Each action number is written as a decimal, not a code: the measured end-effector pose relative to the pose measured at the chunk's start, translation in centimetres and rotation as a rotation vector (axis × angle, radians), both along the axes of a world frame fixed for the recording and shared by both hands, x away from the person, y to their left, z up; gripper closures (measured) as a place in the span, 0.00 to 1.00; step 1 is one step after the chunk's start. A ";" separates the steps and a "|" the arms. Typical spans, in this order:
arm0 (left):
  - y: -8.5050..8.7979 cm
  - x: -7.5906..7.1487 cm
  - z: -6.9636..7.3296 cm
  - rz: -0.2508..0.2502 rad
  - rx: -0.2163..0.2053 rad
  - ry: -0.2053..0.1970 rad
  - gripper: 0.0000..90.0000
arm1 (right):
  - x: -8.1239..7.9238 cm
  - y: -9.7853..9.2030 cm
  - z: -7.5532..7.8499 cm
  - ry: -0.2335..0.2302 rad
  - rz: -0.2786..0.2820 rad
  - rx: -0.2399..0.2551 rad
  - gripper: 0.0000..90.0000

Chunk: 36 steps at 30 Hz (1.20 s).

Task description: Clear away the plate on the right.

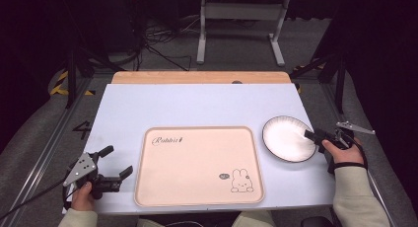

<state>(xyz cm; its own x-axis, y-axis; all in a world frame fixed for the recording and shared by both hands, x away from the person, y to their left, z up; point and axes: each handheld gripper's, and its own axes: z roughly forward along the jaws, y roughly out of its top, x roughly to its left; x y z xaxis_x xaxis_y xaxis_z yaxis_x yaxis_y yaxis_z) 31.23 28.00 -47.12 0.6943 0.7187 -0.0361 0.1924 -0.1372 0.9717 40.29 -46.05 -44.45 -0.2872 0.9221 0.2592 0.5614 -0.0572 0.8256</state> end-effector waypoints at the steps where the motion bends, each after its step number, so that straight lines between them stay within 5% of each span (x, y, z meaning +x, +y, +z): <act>1: 0.0 0.0 0.0 0.000 0.001 -0.001 0.00 | 0.1 0.0 -0.2 0.032 0.006 0.026 0.47; 14: 0.0 0.0 0.0 -0.002 0.002 0.000 0.00 | 0.1 0.1 -0.9 0.148 -0.011 0.084 0.57; 25: -0.1 0.0 0.0 0.002 -0.001 0.003 0.00 | 0.2 0.2 -1.2 0.182 -0.036 0.172 0.68; 36: -0.1 0.0 0.0 0.005 -0.001 0.002 0.00 | 0.3 -0.3 -1.3 0.215 -0.086 0.209 0.86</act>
<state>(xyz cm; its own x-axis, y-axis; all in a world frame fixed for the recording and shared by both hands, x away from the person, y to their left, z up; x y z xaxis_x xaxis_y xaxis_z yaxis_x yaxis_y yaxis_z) 31.24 27.90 -47.14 0.6908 0.7220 -0.0380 0.1950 -0.1355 0.9714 40.60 -46.38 -45.79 -0.1288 0.8611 0.4919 0.7078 -0.2676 0.6537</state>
